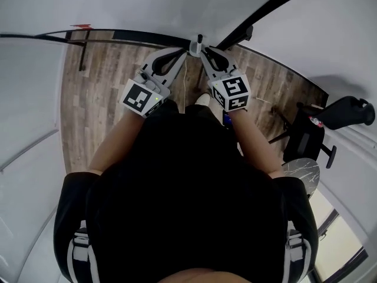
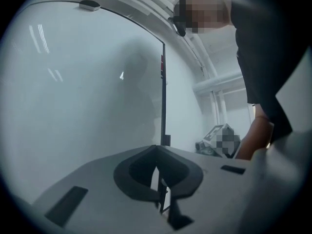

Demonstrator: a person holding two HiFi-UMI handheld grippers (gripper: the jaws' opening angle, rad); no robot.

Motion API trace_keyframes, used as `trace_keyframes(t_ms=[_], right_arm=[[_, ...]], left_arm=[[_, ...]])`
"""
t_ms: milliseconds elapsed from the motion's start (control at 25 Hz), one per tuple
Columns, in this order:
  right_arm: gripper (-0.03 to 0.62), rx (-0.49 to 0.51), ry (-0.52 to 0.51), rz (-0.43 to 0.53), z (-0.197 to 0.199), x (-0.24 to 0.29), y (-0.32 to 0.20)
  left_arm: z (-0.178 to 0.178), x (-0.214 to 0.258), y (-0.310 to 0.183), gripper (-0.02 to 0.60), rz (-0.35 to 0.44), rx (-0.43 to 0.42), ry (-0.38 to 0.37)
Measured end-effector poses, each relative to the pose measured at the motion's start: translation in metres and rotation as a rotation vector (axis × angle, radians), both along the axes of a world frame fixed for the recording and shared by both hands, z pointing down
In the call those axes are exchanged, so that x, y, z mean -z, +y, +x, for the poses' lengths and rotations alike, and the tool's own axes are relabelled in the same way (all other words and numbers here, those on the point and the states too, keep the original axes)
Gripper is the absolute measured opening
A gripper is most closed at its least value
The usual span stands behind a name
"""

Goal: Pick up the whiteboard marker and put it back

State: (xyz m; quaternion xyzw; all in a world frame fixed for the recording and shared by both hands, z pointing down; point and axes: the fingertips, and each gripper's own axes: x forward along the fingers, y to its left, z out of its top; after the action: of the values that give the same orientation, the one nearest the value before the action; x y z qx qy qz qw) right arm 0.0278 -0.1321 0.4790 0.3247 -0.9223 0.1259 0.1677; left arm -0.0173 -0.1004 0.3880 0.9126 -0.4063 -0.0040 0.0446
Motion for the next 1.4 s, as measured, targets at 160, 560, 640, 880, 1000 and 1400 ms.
trace_keyframes(t_ms=[160,560,640,880,1000,1400], right_arm=[[0.055,-0.082,0.028,-0.024,-0.003,-0.013,-0.010],[0.087,-0.233,0.094,-0.087,-0.011,-0.047,-0.033],[0.094,-0.256,0.105,-0.096,-0.013,-0.054,-0.037],[0.117,-0.341,0.131,-0.108,-0.014,-0.069,-0.050],[0.120,-0.376,0.146,-0.116,-0.013,-0.078,-0.054],[0.115,-0.408,0.212,-0.126,-0.010,-0.100,-0.063]], left_arm=[[-0.014,-0.010,-0.011,0.003,-0.018,-0.069,-0.027],[-0.034,-0.025,-0.034,0.003,-0.018,-0.158,-0.024],[-0.036,-0.029,-0.036,0.003,-0.022,-0.174,-0.027],[-0.038,-0.033,-0.038,0.003,-0.032,-0.205,-0.034],[-0.039,-0.036,-0.037,0.003,-0.042,-0.213,-0.032],[-0.045,-0.041,-0.034,0.003,-0.048,-0.204,-0.034]])
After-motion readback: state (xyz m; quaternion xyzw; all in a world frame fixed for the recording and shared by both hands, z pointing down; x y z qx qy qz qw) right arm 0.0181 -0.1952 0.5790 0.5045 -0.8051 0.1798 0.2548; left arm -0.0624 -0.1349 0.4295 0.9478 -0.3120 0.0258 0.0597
